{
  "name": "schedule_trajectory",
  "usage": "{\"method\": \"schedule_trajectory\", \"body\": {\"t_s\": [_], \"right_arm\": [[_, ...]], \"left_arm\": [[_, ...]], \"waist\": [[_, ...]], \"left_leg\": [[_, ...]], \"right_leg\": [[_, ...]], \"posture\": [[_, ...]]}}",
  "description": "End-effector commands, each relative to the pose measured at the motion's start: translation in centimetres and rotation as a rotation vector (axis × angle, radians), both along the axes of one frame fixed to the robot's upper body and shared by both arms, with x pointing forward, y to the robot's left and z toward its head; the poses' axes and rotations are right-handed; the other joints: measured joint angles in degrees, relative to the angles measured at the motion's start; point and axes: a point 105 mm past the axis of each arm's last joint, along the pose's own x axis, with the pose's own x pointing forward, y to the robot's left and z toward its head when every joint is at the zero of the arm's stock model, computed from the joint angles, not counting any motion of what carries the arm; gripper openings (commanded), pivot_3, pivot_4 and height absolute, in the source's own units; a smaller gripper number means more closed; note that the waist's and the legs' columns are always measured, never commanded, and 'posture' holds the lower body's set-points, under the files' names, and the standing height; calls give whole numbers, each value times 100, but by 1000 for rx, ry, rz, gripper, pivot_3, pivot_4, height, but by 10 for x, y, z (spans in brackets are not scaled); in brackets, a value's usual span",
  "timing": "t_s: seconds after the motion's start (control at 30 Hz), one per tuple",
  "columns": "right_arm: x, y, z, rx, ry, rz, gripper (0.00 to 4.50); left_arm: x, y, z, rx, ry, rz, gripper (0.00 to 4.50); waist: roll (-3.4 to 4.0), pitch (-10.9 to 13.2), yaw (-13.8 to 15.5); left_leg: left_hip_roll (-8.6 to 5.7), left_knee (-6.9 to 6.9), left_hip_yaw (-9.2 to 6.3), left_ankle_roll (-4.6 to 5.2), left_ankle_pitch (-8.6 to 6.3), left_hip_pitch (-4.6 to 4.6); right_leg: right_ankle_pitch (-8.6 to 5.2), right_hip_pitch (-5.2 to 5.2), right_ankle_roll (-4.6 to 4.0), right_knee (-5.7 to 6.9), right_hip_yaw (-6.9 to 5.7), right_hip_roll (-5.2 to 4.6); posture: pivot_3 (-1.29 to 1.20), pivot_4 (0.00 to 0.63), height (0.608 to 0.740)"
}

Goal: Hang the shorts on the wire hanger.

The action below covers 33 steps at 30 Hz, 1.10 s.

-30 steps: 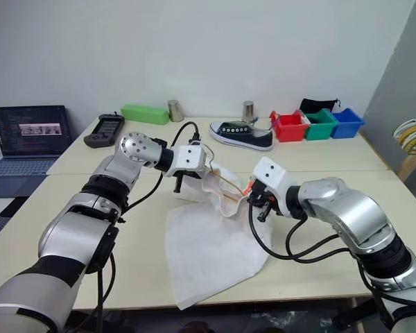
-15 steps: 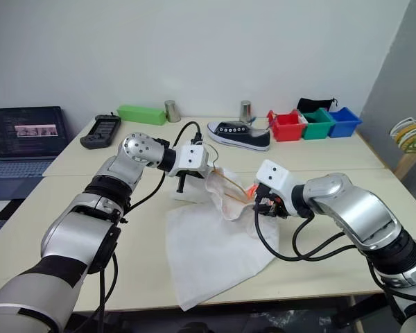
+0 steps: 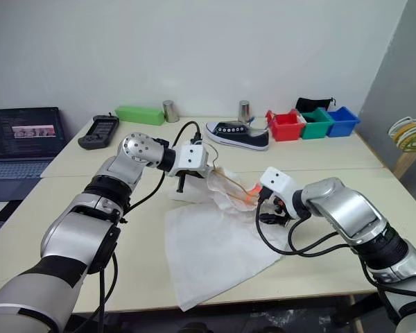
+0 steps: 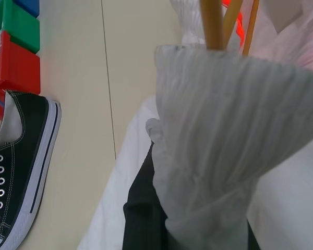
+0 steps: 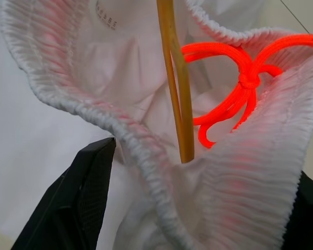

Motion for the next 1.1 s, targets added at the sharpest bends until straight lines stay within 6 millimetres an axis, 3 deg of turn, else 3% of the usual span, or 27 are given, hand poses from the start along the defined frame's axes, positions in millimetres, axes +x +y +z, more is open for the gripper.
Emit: {"method": "schedule_trajectory", "body": {"t_s": [0.03, 0.23, 0.43, 0.67, 1.1], "right_arm": [[6, 8, 9, 0, -53, 45, 3780], [10, 14, 13, -5, -74, 86, 3780], [1, 0, 16, -37, -62, 105, 3780], [-6, -4, 22, -33, -54, 109, 3780], [-7, -10, 34, -18, -72, 92, 955]], "left_arm": [[1, -2, 21, -61, -68, -11, 0], [-1, 7, 15, -42, -56, 0, 0], [2, 20, 10, 20, -80, 40, 0], [4, 16, 8, 38, -92, 34, 0], [4, 13, 7, 48, -97, 18, 0]], "waist": [[0, 0, 7], [0, 0, 33], [0, 0, 106], [0, 0, 161], [0, 0, 145]], "left_leg": [[0, 0, -1, 0, 0, 0], [0, 0, 0, 0, 0, 1], [-1, 0, 5, 0, 0, -5], [-2, 0, 8, 0, 0, -6], [-1, 0, 10, 0, 0, -7]], "right_leg": [[0, 0, 0, 1, 0, 0], [0, -2, 0, 4, 0, 0], [0, -15, 0, 6, -2, -1], [0, -15, 0, 6, -2, -1], [0, -19, 0, 9, -2, -2]], "posture": [[178, 0, 740], [196, 0, 740], [191, 0, 740], [173, 0, 740], [150, 0, 740]]}}
